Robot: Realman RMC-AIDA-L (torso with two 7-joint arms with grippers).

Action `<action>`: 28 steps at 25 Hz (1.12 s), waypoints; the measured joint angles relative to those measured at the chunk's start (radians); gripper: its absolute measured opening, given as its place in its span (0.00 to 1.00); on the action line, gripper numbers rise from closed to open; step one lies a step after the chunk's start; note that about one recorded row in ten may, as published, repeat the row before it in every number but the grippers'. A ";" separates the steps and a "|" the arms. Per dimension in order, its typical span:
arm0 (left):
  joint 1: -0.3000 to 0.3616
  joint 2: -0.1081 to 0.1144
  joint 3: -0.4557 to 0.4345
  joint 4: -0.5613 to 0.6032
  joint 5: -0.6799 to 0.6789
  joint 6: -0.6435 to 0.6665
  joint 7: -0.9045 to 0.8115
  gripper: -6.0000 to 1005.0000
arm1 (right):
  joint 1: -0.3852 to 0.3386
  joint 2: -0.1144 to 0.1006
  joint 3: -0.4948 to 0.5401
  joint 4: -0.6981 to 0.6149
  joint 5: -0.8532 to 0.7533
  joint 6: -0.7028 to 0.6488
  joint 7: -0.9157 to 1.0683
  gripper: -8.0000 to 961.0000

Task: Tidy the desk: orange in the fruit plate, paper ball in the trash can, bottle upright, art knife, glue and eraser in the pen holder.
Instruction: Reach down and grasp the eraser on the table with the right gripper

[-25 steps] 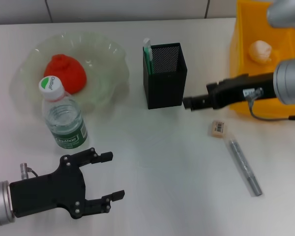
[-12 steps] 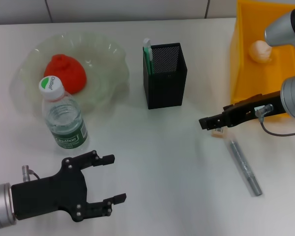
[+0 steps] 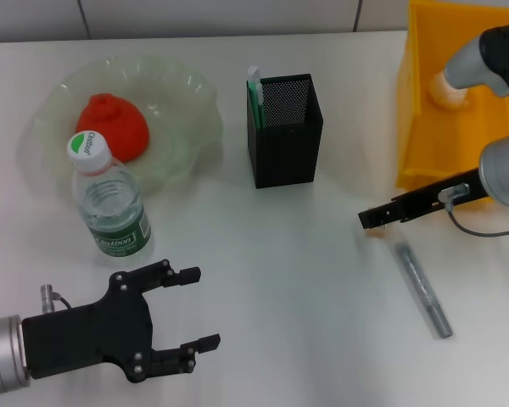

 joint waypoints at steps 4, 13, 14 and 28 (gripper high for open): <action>0.000 0.000 0.000 0.000 0.000 -0.001 0.000 0.79 | 0.024 0.000 -0.003 0.045 0.000 0.017 0.000 0.86; -0.001 0.001 0.000 0.000 0.000 0.000 0.000 0.79 | 0.067 0.002 -0.011 0.109 -0.001 0.042 0.001 0.79; -0.002 0.001 0.000 0.000 0.000 0.000 -0.001 0.79 | 0.072 0.002 -0.012 0.118 -0.001 0.042 0.001 0.77; -0.009 0.002 0.000 0.000 0.000 0.001 -0.006 0.79 | 0.114 0.002 -0.032 0.176 -0.001 0.039 0.001 0.37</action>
